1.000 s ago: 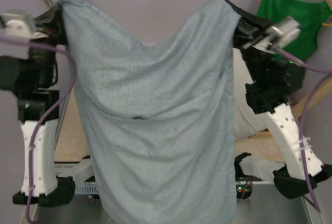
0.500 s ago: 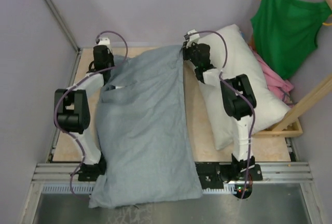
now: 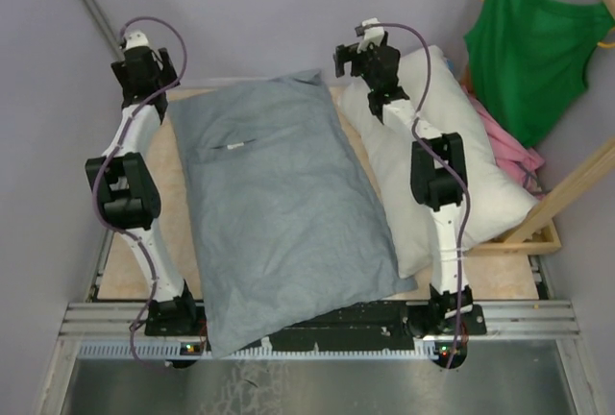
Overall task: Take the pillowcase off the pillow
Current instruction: Adjust the pillowcase at the center of the board.
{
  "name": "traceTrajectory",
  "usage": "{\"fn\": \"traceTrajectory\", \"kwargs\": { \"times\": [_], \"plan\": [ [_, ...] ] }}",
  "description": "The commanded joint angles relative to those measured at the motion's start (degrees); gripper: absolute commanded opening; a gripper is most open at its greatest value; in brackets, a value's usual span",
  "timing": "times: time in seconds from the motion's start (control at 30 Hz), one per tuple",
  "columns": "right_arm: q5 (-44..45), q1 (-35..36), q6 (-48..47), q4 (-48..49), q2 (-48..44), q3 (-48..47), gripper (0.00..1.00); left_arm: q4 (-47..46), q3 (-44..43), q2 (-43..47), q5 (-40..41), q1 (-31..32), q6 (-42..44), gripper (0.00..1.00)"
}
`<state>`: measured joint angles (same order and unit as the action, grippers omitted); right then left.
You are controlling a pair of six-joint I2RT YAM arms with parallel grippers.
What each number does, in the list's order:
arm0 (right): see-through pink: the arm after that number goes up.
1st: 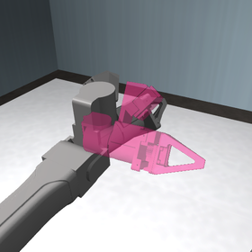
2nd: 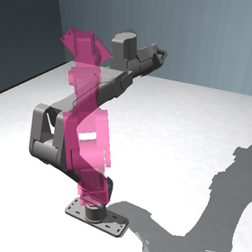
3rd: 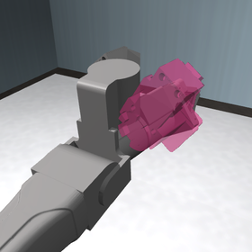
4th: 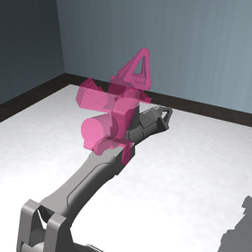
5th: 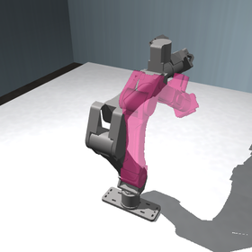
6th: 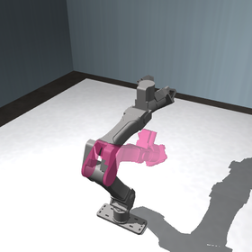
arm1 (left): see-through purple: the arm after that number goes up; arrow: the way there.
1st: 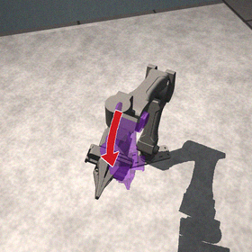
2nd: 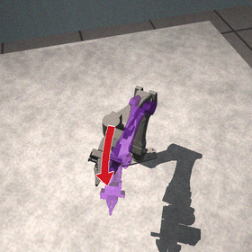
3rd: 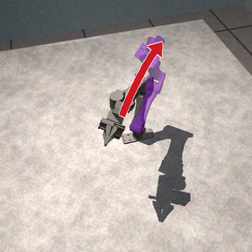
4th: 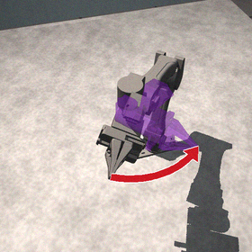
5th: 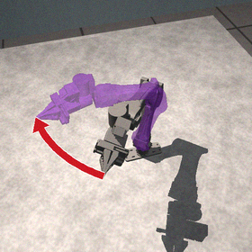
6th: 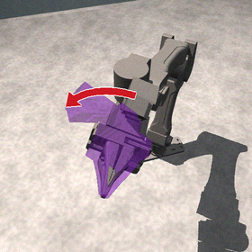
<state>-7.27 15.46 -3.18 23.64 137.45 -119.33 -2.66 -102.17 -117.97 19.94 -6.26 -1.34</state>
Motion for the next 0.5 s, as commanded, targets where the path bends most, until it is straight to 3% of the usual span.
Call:
{"fn": "traceTrajectory", "kwargs": {
  "times": [0.0, 0.1, 0.2, 0.33, 0.47],
  "plan": [
    [1.91, 0.57, 4.95, 2.17, -14.57, 14.71, 0.99, 8.04, 5.69, 6.39, -4.35, 0.94, -4.49, 0.99],
    [3.49, 3.77, 5.30, 1.09, -20.97, 23.13, 0.99, 10.00, 10.74, 11.07, -5.83, 2.66, -10.34, 0.99],
    [8.17, 9.81, 3.82, -4.21, -24.06, 29.13, 0.99, 11.12, 16.93, 14.01, -12.97, 5.71, -17.54, 0.99],
    [5.43, 11.52, 15.54, -6.39, -24.79, 36.75, 0.99, 12.91, 25.60, 18.23, -12.67, 13.33, -22.41, 0.99],
    [5.71, 11.52, 21.79, -10.74, -25.47, 42.82, 0.99, 14.46, 37.64, 23.97, -16.32, 16.94, -29.54, 0.97]
  ]
}}
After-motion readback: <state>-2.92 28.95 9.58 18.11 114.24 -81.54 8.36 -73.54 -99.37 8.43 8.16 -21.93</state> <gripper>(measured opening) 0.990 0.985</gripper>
